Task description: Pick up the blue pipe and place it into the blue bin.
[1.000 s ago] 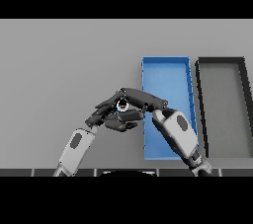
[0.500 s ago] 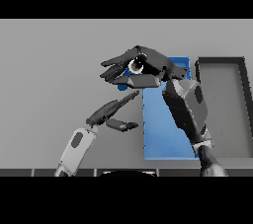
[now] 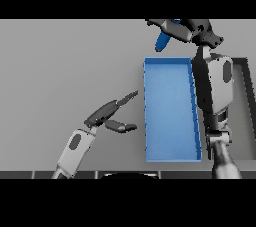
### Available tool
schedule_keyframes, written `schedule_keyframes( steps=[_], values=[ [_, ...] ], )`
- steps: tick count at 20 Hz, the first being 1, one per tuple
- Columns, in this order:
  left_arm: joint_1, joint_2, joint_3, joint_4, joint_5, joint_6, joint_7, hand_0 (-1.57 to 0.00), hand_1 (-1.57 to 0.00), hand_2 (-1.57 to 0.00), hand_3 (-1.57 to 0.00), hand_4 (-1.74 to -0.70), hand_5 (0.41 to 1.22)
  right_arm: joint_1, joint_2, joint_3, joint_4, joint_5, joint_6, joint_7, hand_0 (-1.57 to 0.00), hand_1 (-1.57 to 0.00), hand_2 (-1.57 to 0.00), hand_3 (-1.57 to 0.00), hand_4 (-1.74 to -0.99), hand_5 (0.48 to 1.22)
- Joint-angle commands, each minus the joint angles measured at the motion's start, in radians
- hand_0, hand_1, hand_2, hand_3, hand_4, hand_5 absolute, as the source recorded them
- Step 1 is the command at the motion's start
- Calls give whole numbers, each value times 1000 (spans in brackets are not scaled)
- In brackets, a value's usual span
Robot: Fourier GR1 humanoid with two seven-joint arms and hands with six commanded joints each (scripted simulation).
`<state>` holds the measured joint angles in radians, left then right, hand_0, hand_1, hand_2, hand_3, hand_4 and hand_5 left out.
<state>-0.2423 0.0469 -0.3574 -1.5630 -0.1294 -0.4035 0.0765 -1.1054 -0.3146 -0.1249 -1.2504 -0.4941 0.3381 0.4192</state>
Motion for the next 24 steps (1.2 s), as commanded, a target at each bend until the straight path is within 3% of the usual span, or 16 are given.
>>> schedule_keyframes(
  steps=[1,5,9,13,17,18,22,23,24],
  values=[
    [-1,-6,-7,6,-12,6,12,1,1,1,1,-874,413,12,-11,-13,30,6,9,8,-1571,-1571,-1571,-1571,-1741,1221],
    [-1,-3,-5,12,-8,0,10,1,1,1,1,-865,419,148,-20,-35,25,35,8,21,-1571,-1571,-1571,-1571,-1741,1221],
    [12,-12,-9,4,5,-4,13,1,1,1,1,-877,422,311,-18,-31,-49,52,2,81,-1571,-1571,-1571,-1571,-1741,1221],
    [36,-8,-17,-19,5,-3,22,1,1,1,1,-880,428,447,2,-8,-155,92,-75,191,-1571,-1571,-1571,-1571,-1741,1221],
    [47,-1,-19,-30,6,-4,13,1,1,1,1,-888,422,546,-44,112,-152,128,-212,191,-1571,-1571,-1571,-1521,-1741,1221],
    [38,-6,-18,-26,3,0,20,1,1,1,1,-887,420,551,-65,148,-139,117,-245,191,-1571,-1571,-1571,-1255,-1741,1221],
    [53,-8,-30,-42,-7,7,15,1,1,1,1,-883,421,584,-170,329,-75,86,-377,191,-1571,-1548,-1571,-847,-1741,1221],
    [45,-4,-24,-40,-3,4,24,1,1,1,1,-882,421,559,-205,391,-35,43,-412,190,-1465,-1336,-1339,-788,-1678,1221],
    [40,-8,-26,-32,-9,7,29,1,1,1,1,-881,422,526,-233,456,7,4,-442,190,-1172,-1069,-1071,-630,-1592,1221]
  ],
)
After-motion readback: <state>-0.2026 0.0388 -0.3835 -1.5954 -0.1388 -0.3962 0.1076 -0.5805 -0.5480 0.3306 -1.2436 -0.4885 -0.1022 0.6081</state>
